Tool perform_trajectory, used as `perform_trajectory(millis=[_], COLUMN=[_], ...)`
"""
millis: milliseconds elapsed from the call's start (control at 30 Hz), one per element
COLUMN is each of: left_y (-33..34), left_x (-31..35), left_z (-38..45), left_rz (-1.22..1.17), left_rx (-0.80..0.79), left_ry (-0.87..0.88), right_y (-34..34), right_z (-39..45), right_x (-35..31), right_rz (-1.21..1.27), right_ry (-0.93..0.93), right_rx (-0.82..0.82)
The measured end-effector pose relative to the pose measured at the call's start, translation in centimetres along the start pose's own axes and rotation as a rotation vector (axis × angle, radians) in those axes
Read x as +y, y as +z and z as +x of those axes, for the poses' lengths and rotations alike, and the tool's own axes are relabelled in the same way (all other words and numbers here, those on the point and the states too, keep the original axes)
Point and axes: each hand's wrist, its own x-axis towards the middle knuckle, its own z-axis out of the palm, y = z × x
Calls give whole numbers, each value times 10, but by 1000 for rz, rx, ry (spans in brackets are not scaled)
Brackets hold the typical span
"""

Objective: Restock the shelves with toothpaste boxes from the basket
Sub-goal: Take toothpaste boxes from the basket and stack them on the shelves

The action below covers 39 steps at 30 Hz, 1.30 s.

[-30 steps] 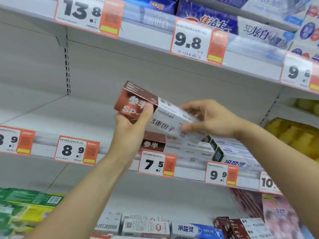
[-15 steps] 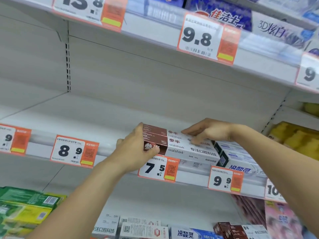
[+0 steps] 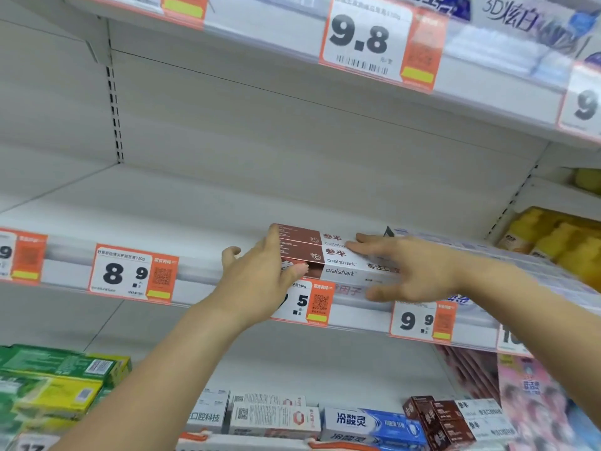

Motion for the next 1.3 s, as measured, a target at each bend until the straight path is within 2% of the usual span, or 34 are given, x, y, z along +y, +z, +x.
perform_trajectory(millis=[200, 300, 333, 367, 433, 467, 500, 567, 633, 700, 833, 933, 1000, 1133, 1300], left_y=[5, 7, 8, 8, 8, 7, 7, 12, 21, 35, 68, 83, 86, 84, 89], left_x=[-3, -8, -9, -9, -5, -2, 1, -1, -9, -28, -84, -129, -153, -184, -204], left_z=[1, 1, 1, -1, -11, -18, -26, -48, -77, -109, -175, -218, -241, -263, -269], left_rz=[41, 64, 77, 73, -23, -92, -140, -159, -118, -52, 31, 181, 271, 294, 259], left_rx=[-14, 2, 41, 100, 282, 385, 479, 525, 367, 122, -384, -689, -839, -899, -877], left_ry=[25, 44, 59, 83, 160, 219, 286, 385, 425, 419, 198, 5, -103, -255, -409], right_y=[50, 60, 64, 69, 86, 95, 106, 132, 166, 201, 264, 299, 313, 327, 348], right_z=[-18, -18, -19, -22, -28, -32, -34, -36, -36, -36, -41, -38, -32, -30, -35], right_x=[-18, -27, -31, -36, -50, -61, -72, -92, -104, -114, -136, -154, -169, -193, -203], right_rz=[-132, -98, -47, 32, 242, 314, 371, 478, 576, 654, 733, 759, 732, 600, 448], right_ry=[46, 94, 79, 43, -73, -123, -165, -213, -207, -148, -70, -26, 3, -6, -48], right_rx=[205, 286, 370, 522, 931, 1074, 1127, 1023, 819, 587, 260, 18, -179, -501, -688])
